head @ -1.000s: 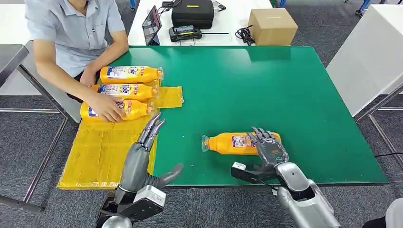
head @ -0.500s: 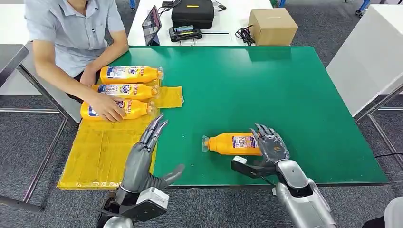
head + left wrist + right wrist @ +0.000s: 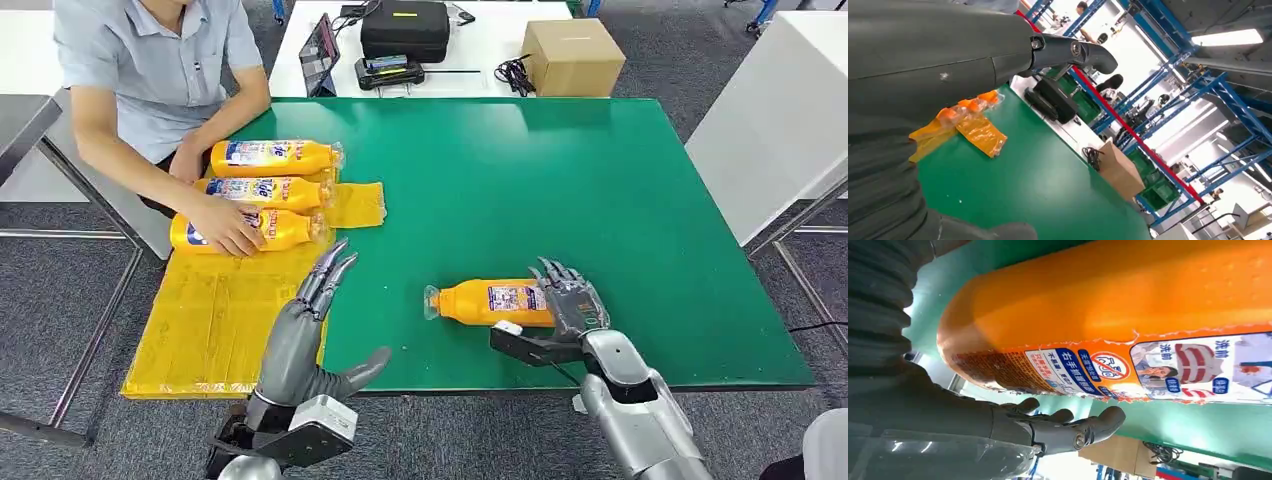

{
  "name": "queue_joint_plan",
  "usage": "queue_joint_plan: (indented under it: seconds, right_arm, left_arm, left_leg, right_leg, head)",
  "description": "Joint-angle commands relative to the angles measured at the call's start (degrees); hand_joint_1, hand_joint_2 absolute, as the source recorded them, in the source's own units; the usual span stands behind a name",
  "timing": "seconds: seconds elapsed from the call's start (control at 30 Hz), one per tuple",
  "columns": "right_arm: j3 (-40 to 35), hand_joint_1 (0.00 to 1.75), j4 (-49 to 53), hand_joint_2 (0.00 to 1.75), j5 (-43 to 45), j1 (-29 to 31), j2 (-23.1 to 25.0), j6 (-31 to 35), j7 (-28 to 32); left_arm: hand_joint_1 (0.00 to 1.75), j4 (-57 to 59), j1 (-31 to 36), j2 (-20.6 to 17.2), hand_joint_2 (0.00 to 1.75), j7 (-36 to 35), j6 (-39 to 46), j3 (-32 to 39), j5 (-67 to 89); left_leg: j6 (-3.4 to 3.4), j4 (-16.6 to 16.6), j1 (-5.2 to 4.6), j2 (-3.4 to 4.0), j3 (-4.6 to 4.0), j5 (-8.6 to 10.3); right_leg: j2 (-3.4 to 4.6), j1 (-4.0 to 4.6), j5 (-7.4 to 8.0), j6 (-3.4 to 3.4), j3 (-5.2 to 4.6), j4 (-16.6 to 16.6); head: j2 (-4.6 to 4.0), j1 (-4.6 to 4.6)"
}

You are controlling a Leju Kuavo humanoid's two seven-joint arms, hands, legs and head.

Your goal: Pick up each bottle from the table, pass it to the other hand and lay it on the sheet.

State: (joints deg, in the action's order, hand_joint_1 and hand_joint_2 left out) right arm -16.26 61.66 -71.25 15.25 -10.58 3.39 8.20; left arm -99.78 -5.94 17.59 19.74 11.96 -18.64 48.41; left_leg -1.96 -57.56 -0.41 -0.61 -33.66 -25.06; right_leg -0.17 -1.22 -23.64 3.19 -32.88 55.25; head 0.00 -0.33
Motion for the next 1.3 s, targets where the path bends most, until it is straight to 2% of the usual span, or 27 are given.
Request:
queue_joint_plan:
  seconds: [0.03, 0.5, 0.53, 0.57, 0.6, 0.8, 0.83, 0.87, 1.1, 1.3]
  right_arm:
    - [0.6, 0.0, -9.8, 1.75, -2.1, 4.4, 1.1, 0.4, -1.1]
    - [0.6, 0.0, -15.1, 1.75, -0.8, 6.0, 0.7, -0.9, 1.0]
    - [0.1, 0.16, -16.7, 1.75, 0.4, 6.6, -0.1, -3.0, 1.4]
    - [0.0, 1.38, -17.6, 1.75, 1.6, 6.7, -1.0, -4.1, 2.1]
    - [-0.3, 1.71, -18.5, 1.75, 2.3, 6.9, -1.9, -4.7, 2.6]
    - [-0.7, 1.75, -20.8, 1.75, 6.2, 5.8, -5.3, -6.5, 5.4]
    - [-0.8, 1.66, -20.8, 1.75, 7.6, 5.5, -5.8, -7.2, 5.9]
    - [-0.8, 1.75, -20.9, 1.75, 8.8, 5.3, -6.2, -7.9, 6.1]
    - [-1.4, 1.75, -20.5, 1.75, 11.7, 4.7, -8.0, -8.6, 6.5]
    - [2.5, 1.75, -14.0, 1.75, 23.1, 0.4, -8.3, -12.0, 11.2]
  left_arm:
    - [0.0, 3.8, 1.7, -0.3, 1.75, -0.1, -0.6, -1.7, -0.4]
    - [0.0, 5.0, 2.4, -0.3, 1.75, 0.1, -0.7, -2.1, -0.8]
    - [0.0, 5.2, 2.6, -0.4, 1.75, 0.3, -0.9, -2.2, -1.2]
    - [0.0, 5.5, 2.7, -0.4, 1.75, 0.4, -1.1, -2.2, -1.5]
    - [0.0, 5.7, 2.9, -0.4, 1.75, 0.5, -1.0, -2.2, -1.5]
    - [0.0, 6.6, 3.4, -0.5, 1.75, 1.1, -1.1, -2.4, -2.2]
    - [0.0, 6.7, 3.4, -0.5, 1.75, 1.2, -1.1, -2.4, -2.6]
    - [0.0, 6.8, 3.5, -0.6, 1.75, 1.3, -1.1, -2.4, -2.7]
    - [0.0, 7.2, 3.6, -0.6, 1.75, 1.6, -1.2, -2.6, -3.3]
    - [0.0, 7.6, 3.7, 0.2, 1.75, 2.0, -0.6, -1.2, -6.8]
  left_leg:
    - [0.12, 0.0, 0.08, 0.05, 0.16, -0.04]
    - [0.07, 0.0, 0.05, 0.05, 0.24, 0.0]
    - [0.11, 0.0, 0.09, 0.05, 0.29, -0.01]
    - [0.08, 0.0, 0.05, 0.05, 0.28, 0.01]
    - [0.07, 0.0, 0.05, 0.05, 0.32, 0.02]
    - [0.05, 0.0, 0.06, -0.19, 0.45, 0.05]
    - [0.09, 0.0, 0.1, -0.3, 0.45, 0.07]
    - [0.07, 0.0, 0.07, -0.22, 0.51, 0.05]
    - [0.03, 0.0, 0.02, -0.22, 0.67, 0.02]
    - [0.02, 0.0, 0.05, -0.28, 0.75, 0.02]
  right_leg:
    - [0.01, 0.09, -0.01, -0.14, 0.19, -0.1]
    - [0.02, 0.05, 0.02, -0.06, 0.22, -0.1]
    - [0.01, 0.11, 0.02, -0.12, 0.29, -0.1]
    - [0.01, 0.06, 0.03, -0.07, 0.26, -0.1]
    - [0.01, 0.05, 0.03, -0.07, 0.29, -0.1]
    - [-0.2, 0.07, 0.01, -0.07, 0.45, -0.2]
    - [-0.31, 0.12, 0.02, -0.11, 0.49, -0.2]
    - [-0.21, 0.08, 0.02, -0.09, 0.51, -0.2]
    - [-0.17, 0.03, 0.0, -0.04, 0.7, -0.2]
    - [-0.24, 0.06, 0.01, -0.07, 0.8, -0.2]
  head:
    - [0.0, 0.0]
    - [0.0, 0.0]
    - [0.0, 0.0]
    - [0.0, 0.0]
    - [0.0, 0.02]
    - [0.0, 0.0]
    - [0.0, 0.0]
    - [0.0, 0.02]
    - [0.0, -0.02]
    - [0.0, 0.0]
